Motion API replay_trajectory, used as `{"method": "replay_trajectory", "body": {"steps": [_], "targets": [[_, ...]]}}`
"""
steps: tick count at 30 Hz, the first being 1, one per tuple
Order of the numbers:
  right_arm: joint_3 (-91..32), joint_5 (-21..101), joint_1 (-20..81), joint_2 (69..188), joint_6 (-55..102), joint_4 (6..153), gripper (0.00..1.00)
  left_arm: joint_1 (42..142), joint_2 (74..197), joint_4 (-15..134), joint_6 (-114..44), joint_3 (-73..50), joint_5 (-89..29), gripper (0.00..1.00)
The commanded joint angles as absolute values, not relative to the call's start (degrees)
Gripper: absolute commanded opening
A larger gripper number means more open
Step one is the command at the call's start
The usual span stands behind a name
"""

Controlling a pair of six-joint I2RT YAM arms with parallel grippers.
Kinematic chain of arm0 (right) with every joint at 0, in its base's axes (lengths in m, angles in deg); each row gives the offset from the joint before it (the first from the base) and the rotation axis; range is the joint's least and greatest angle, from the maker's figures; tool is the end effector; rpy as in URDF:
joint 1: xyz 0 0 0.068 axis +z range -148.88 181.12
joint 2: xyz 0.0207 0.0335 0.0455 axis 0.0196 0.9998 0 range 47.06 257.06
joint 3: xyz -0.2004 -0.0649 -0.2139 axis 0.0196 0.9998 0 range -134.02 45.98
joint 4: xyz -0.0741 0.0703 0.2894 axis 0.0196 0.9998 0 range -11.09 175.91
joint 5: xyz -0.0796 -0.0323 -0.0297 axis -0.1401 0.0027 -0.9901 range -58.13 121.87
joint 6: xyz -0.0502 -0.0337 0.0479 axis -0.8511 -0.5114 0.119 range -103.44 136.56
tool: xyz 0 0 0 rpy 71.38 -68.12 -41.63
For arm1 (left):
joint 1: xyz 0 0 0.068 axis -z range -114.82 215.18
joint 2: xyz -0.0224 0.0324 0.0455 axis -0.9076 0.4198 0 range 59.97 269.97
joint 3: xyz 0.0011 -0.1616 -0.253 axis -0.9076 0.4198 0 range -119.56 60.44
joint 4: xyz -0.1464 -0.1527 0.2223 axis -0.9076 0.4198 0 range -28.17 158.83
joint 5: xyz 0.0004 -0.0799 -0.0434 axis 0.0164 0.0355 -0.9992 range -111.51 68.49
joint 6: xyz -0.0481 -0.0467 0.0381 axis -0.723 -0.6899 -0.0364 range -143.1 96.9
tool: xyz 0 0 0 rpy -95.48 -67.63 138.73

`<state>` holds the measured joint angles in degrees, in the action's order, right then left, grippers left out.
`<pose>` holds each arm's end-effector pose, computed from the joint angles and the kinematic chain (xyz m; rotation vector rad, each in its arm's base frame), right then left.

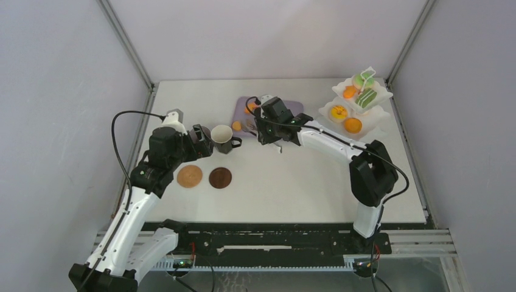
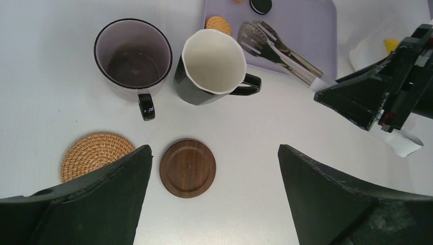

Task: Serve the afternoon tea

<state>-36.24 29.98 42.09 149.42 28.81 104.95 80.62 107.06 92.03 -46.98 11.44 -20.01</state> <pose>0.3601 0.3098 0.2536 -0.5831 2.3426 0.3991 0.2267 -0.0609 0.3311 -0.1698 2.0812 -0.3941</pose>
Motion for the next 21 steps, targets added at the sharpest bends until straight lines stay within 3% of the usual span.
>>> {"method": "replay_trajectory", "body": {"steps": [1,21], "targets": [[-43.2,33.6,42.5,152.3,22.5,103.3,0.42,80.3,107.6,91.0,-45.1,6.9,-18.3,0.98],[-51.3,24.4,46.1,161.7,15.3,107.2,0.5,80.1,109.0,91.5,-43.5,6.2,-16.3,0.97]]}}
